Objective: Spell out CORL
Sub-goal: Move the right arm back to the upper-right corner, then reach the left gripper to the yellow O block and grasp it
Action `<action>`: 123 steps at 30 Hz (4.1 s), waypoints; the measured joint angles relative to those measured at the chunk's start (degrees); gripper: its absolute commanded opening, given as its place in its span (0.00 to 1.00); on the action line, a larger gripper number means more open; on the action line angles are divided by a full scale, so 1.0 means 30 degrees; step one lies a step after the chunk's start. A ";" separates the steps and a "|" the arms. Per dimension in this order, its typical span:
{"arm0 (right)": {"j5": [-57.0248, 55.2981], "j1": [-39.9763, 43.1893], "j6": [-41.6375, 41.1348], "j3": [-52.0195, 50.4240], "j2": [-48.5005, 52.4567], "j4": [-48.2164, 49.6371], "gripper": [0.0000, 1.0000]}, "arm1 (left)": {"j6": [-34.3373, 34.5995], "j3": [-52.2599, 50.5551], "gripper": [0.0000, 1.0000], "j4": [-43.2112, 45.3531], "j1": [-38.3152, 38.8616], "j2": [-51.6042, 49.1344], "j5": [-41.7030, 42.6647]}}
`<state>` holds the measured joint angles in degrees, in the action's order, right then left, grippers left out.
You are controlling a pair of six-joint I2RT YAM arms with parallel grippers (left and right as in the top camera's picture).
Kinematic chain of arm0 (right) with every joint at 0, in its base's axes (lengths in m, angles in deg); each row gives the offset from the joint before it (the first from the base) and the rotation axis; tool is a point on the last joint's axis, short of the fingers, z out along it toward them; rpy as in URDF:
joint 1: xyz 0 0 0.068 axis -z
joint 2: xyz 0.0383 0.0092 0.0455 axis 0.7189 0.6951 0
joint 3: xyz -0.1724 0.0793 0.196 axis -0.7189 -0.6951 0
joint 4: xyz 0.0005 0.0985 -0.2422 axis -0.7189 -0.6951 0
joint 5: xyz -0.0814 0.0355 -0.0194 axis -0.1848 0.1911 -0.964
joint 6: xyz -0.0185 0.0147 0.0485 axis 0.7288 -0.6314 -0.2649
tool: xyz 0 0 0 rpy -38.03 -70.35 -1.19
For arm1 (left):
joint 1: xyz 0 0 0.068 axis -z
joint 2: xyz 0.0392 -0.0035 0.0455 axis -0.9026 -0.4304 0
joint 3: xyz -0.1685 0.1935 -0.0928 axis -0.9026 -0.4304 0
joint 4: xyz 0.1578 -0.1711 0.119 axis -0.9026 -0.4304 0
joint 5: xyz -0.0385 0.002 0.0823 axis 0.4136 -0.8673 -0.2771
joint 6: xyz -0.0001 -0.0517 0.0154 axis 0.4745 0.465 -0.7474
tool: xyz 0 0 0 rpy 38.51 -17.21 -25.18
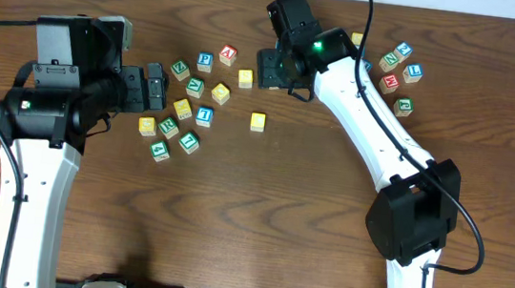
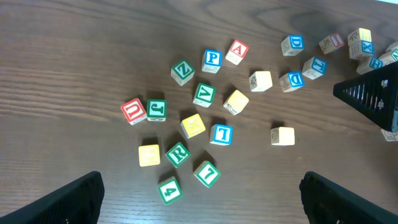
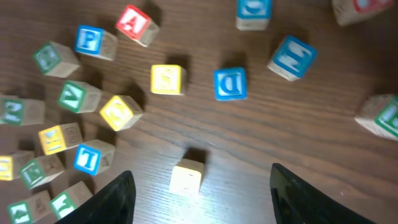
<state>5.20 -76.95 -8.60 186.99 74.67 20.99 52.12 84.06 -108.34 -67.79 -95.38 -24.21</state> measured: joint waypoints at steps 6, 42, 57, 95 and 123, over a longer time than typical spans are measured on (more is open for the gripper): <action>0.1413 -0.0058 0.1800 0.0000 0.0000 0.1282 0.58 | 0.0000 0.0000 0.99 0.0000 0.0000 0.0000 0.0000; 0.3038 0.4721 0.3912 0.0000 -0.1479 -0.1530 0.78 | 0.0554 0.0015 0.99 -0.1333 0.0000 0.0000 0.0321; 0.3045 0.7934 0.4503 0.0131 -0.4415 -0.4495 0.78 | 0.3534 0.0022 0.93 0.1982 0.1151 -0.0197 0.0554; 0.3031 0.7868 0.4634 0.0131 -0.4415 -0.6222 0.82 | 1.2378 0.3592 0.67 0.3956 0.6564 -1.3580 -0.5209; 0.2892 0.7868 0.4634 0.0131 -0.4415 -0.6710 0.81 | 1.4098 0.3592 0.58 0.6003 0.6907 -1.5934 -0.5967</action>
<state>13.88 -53.34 5.30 187.38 61.42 0.86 94.41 94.84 -90.33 -47.07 -143.18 -42.11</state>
